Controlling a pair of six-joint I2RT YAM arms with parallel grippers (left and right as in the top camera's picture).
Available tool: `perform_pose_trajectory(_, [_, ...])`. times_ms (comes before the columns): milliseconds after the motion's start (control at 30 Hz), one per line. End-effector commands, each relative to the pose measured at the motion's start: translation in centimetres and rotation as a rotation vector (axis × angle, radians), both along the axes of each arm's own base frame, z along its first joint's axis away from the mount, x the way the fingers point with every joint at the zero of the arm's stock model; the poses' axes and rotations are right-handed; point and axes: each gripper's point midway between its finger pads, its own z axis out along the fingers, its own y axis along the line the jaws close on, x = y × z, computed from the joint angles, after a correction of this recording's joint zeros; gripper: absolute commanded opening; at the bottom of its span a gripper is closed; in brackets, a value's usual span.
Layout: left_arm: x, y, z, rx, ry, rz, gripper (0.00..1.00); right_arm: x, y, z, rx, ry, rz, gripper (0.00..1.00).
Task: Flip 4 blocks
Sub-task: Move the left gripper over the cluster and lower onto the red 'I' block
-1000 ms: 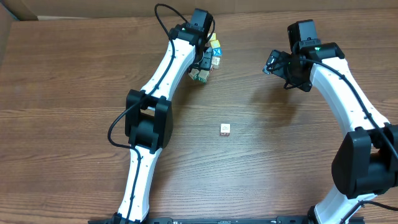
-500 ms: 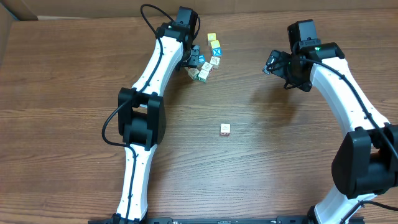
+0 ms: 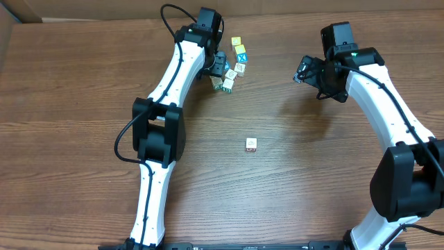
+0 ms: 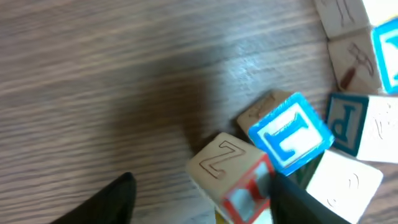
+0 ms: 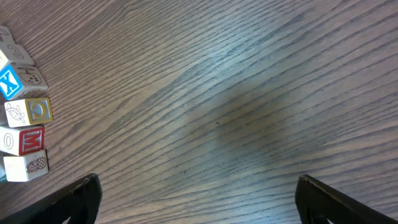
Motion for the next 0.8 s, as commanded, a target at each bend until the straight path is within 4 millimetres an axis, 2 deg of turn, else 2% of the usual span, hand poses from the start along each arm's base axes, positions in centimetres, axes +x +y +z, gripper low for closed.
perform_pose_trajectory(0, [-0.7,-0.8,-1.7,-0.015,0.049,-0.036,0.65,0.4,0.0,0.7,0.003,-0.02,0.003,1.0])
perform_pose_trajectory(167, [-0.9,-0.6,-1.7,-0.011,0.057,-0.02,0.66,0.4,0.0,0.7,0.003,-0.02,0.002,1.0])
perform_pose_trajectory(400, [-0.3,-0.6,-1.6,-0.02,0.035,0.0,0.53,0.4,0.0,0.7,0.003,-0.02,0.003,1.0])
perform_pose_trajectory(467, [-0.1,-0.6,-1.5,-0.02,0.025,0.021,0.54,0.4,0.0,0.7,0.003,-0.02,0.003,1.0])
perform_pose_trajectory(633, [0.3,1.1,-1.6,0.035,0.001,0.169,0.55,0.4,0.0,0.7,0.003,-0.02,0.003,1.0])
perform_pose_trajectory(767, [0.8,1.6,-1.9,0.057,-0.029,0.187,0.57,0.4,0.0,0.7,0.003,-0.02,0.003,1.0])
